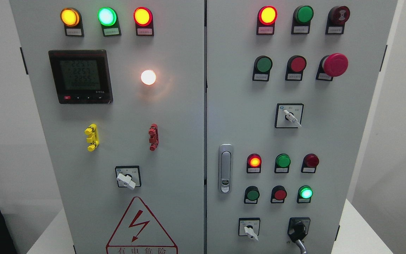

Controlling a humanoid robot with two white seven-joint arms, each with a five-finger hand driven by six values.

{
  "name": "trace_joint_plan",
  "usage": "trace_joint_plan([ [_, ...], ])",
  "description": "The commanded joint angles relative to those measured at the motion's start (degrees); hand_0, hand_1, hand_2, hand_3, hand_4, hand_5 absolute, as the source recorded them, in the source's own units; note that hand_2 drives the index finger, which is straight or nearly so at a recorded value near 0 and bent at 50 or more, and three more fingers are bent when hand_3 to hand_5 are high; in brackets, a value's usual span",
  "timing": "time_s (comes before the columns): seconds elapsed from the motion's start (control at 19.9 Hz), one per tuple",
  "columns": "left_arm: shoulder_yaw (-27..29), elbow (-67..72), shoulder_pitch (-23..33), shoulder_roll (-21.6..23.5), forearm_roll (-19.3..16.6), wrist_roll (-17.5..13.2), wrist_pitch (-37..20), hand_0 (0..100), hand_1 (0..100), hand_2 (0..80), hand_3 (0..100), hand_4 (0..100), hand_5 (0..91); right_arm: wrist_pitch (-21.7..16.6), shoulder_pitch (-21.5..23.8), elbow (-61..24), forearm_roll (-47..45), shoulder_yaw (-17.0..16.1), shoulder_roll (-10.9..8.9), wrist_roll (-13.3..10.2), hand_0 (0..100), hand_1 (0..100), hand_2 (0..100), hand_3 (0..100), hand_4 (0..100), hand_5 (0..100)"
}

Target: Trip black knob to open circuit

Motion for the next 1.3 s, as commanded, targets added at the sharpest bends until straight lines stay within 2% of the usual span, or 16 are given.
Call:
trace_joint_plan([
  [0.0,0.1,0.1,0.0,0.0,0.1,0.0,0.1,12,39,0.0,0,0,0.0,-1.5,-0.9,-2.0,-0.1,1.0,-0.13,1.1,97,100,0,100,96,83],
  [0.45,0.1,0.1,0.0,0.0,0.1,0.0,0.1,12,39,0.0,0,0,0.0,-1.6,-0.7,-2.0,-1.3,0.0,-1.19,1.1,97,100,0,100,96,83],
  [1.1,0.1,0.1,0.0,0.0,0.1,0.0,0.0,12,39,0.0,0,0,0.0,-1.6,-0.4,-2.0,-2.6,-0.7,-1.71,1.0,98,100,0,100,96,82],
  [1.25,0.1,0.1,0.0,0.0,0.1,0.0,0.1,12,39,0.0,0,0,0.0,-1.7,-0.2,-2.0,-2.6,-1.0,-1.71,0.4,98,100,0,100,96,82],
])
